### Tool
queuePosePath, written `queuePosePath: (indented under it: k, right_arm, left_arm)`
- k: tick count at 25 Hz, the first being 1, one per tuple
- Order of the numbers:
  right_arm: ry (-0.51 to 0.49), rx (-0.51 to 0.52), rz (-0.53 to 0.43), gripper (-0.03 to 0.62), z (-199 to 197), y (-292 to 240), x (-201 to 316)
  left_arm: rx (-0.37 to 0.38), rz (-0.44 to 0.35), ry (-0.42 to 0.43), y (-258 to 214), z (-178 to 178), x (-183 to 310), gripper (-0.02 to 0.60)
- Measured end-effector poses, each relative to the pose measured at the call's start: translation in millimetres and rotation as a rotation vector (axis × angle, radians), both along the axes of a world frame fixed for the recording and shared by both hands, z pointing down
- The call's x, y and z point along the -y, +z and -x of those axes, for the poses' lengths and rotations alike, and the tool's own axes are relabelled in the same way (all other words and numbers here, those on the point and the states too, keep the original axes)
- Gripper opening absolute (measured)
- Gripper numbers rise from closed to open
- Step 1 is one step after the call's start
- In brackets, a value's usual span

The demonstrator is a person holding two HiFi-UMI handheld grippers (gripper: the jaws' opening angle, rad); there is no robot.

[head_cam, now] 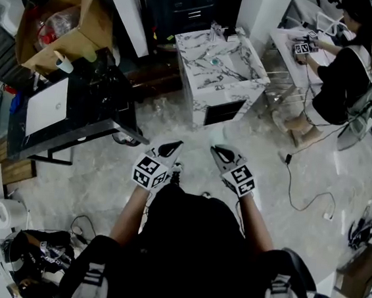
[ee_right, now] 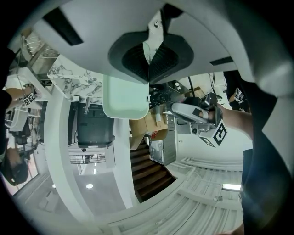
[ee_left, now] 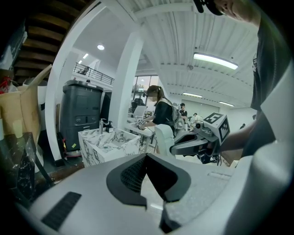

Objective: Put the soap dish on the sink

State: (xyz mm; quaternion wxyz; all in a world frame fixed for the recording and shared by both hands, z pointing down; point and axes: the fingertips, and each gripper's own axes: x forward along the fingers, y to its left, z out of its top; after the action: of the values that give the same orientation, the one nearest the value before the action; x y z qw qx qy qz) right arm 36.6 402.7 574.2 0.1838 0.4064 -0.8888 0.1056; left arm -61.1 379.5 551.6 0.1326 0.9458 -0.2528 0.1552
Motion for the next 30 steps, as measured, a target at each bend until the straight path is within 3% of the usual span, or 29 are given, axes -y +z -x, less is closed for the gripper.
queuePosePath:
  k: [30]
  right_arm:
    - [0.006,-0.004,0.025,-0.002,33.4,12.2,82.7]
  left_arm:
    - [-0.002,0.029,0.042,9.0,22.0,94.3,-0.002]
